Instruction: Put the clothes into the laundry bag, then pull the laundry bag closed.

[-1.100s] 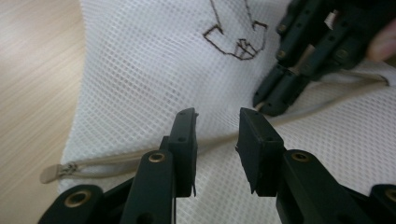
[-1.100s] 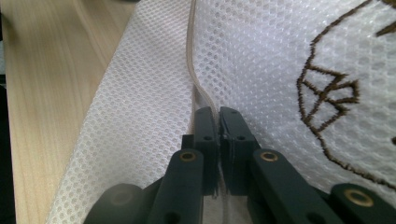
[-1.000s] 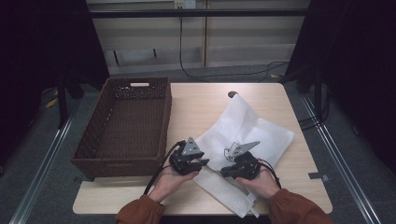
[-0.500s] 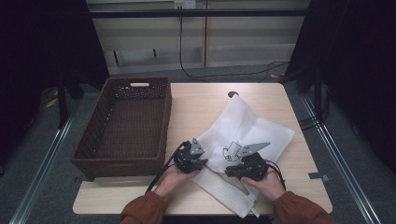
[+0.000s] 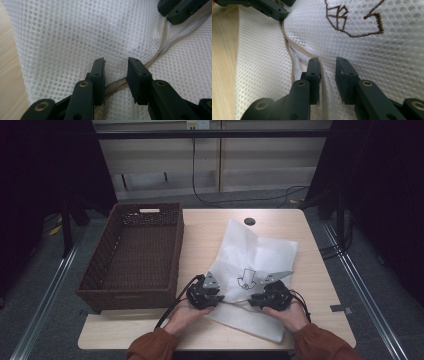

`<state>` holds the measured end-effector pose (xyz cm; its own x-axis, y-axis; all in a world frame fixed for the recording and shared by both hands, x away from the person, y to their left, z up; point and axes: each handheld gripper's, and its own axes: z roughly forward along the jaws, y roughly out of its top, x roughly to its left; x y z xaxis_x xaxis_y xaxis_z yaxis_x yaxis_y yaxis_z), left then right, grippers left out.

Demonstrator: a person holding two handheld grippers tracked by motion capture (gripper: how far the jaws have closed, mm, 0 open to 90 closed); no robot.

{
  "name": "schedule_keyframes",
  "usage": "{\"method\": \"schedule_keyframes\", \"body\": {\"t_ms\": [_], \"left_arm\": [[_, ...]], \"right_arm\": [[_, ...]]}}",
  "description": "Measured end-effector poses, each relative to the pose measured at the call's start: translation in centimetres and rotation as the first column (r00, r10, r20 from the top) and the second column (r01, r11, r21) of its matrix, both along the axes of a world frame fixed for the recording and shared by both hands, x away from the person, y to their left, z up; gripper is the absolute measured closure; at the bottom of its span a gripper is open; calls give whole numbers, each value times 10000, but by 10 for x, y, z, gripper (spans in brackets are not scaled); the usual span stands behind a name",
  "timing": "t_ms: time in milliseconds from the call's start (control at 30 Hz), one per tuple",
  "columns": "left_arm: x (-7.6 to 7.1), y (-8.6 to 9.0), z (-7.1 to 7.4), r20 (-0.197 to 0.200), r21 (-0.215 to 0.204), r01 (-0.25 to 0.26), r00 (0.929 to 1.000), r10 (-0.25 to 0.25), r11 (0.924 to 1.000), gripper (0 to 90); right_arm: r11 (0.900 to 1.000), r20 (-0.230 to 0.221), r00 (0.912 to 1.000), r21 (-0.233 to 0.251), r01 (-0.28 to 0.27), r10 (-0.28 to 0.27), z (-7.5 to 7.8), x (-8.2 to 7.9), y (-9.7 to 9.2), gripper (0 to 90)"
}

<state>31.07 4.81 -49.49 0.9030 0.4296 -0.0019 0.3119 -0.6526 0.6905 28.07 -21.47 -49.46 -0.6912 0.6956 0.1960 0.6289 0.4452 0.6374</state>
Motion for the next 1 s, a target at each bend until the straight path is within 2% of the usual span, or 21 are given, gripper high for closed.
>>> {"method": "schedule_keyframes", "body": {"t_ms": [33,133,167,267,300,333,400,433,533,567,600,633,667,700,733,767,800,900,967,1000], "left_arm": [[-1,-1,0,-10,34,56,10000,-56,10000,675],[-3,-4,-1,-241,-304,-18,9997,10,9995,674],[-4,-4,0,-133,-65,113,9998,-114,9999,674],[-7,-9,-1,-125,-223,12,9999,-15,9998,672],[-6,-9,-1,-131,-207,177,9998,-180,9996,672],[-7,-10,0,-124,20,165,9998,-164,9999,667],[-8,-14,0,-178,-83,209,9996,-210,9997,664],[-9,-16,-2,-151,-324,184,9997,-188,9993,660],[-10,-20,-3,-311,-398,254,9992,-267,9989,648],[-10,-21,-3,-422,-330,265,9987,-279,9991,604],[-12,-22,-3,-381,-269,191,9991,-201,9995,604],[-13,-24,-3,-150,-111,328,9993,-330,9994,616],[-15,-25,-2,-92,-69,345,9994,-346,9994,632],[-15,-27,-3,-60,-209,332,9994,-333,9992,647],[-14,-27,-3,-166,-148,314,9994,-316,9994,646],[-14,-27,-3,-203,-207,255,9995,-259,9995,641],[-13,-26,-4,-275,-370,270,9992,-280,9990,636],[-11,-23,-2,-675,-726,228,9973,-277,9971,619],[-12,-21,2,-550,-886,335,9977,-384,9955,680],[-11,-21,4,-620,-1076,342,9972,-410,9936,660]], "right_arm": [[10000,81,10000,-30,-2,2,0,1,-1,729],[9998,248,9996,-174,120,-116,0,2,-5,729],[9998,285,9995,-152,151,-146,-1,2,-6,726],[9996,319,9991,-64,273,-271,-2,3,-11,712],[9995,284,9991,-4,301,-300,-2,4,-13,713],[9996,341,9990,-22,275,-275,-2,4,-15,712],[9996,415,9988,41,267,-268,-3,6,-19,709],[9996,475,9985,78,266,-270,-4,6,-21,708],[9991,597,9973,8,434,-434,-4,7,-25,684],[9991,684,9967,-13,431,-429,-4,8,-26,686],[9987,718,9962,-91,496,-488,-4,9,-27,685],[9986,764,9957,-113,524,-514,-4,9,-28,679],[9984,771,9955,-42,556,-552,-5,10,-30,679],[9984,758,9956,8,558,-557,-5,10,-30,679],[9981,794,9951,-126,604,-592,-4,10,-30,678],[9985,784,9955,-1,539,-537,-5,10,-31,674],[9981,846,9946,-45,607,-601,-5,10,-31,663],[9980,697,9956,-44,638,-633,-3,9,-30,604],[9986,685,9963,-11,520,-518,-3,9,-29,579],[9988,645,9967,36,485,-486,-3,9,-29,573]]}}
